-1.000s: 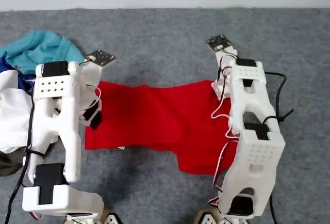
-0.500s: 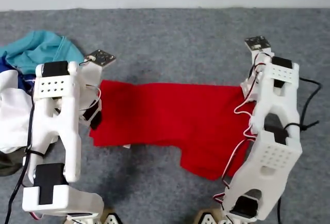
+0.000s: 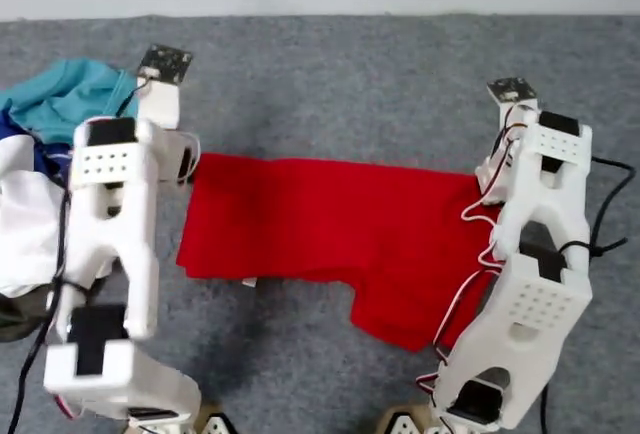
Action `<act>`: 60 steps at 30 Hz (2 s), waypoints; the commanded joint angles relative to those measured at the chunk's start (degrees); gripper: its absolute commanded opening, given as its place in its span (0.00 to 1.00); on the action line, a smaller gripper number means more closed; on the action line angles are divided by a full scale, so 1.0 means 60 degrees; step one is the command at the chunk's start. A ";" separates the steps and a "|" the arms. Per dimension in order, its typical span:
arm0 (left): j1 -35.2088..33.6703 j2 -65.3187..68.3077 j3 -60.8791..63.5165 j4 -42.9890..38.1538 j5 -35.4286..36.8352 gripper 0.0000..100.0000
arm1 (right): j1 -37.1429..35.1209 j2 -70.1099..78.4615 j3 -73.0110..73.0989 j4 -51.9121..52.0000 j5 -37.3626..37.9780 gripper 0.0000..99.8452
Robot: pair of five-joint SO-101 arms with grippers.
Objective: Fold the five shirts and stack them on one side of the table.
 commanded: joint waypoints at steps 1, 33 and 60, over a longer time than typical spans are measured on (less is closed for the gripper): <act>0.0029 0.0996 -0.0139 -0.1172 0.0293 0.12 | 0.0139 -0.0828 -0.0366 0.0476 -0.0147 0.08; -0.0923 0.4000 -0.3524 -0.0908 0.0571 0.06 | 0.0154 -0.0813 -0.0337 0.1048 -0.0161 0.08; -0.0205 0.5612 -0.4623 -0.1597 0.0791 0.06 | 0.0095 -0.0813 -0.0337 0.1048 -0.0161 0.08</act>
